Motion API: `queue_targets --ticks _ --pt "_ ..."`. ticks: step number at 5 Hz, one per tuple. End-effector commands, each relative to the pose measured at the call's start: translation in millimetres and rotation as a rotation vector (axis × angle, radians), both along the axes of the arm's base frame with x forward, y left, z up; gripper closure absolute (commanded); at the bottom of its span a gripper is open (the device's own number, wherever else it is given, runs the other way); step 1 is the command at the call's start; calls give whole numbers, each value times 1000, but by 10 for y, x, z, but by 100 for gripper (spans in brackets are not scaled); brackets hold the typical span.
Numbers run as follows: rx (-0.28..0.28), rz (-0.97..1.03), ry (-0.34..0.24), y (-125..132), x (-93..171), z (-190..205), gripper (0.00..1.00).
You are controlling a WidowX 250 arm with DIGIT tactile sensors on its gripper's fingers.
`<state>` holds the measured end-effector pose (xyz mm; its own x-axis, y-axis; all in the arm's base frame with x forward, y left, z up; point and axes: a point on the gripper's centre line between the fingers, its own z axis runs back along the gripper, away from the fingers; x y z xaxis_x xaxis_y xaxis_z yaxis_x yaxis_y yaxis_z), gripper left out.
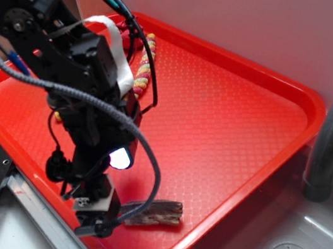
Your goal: Grab the wood chip.
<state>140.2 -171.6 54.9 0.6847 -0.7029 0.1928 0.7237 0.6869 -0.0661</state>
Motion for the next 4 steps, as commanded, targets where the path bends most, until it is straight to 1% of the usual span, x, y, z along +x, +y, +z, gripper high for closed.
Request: queue_targets --ticks 1,2,4 --pt "14 75 20 -290 71 -532 0" --pt "28 81 18 -367 39 -586 100" --pt "25 76 26 -328 -4 -494 100"
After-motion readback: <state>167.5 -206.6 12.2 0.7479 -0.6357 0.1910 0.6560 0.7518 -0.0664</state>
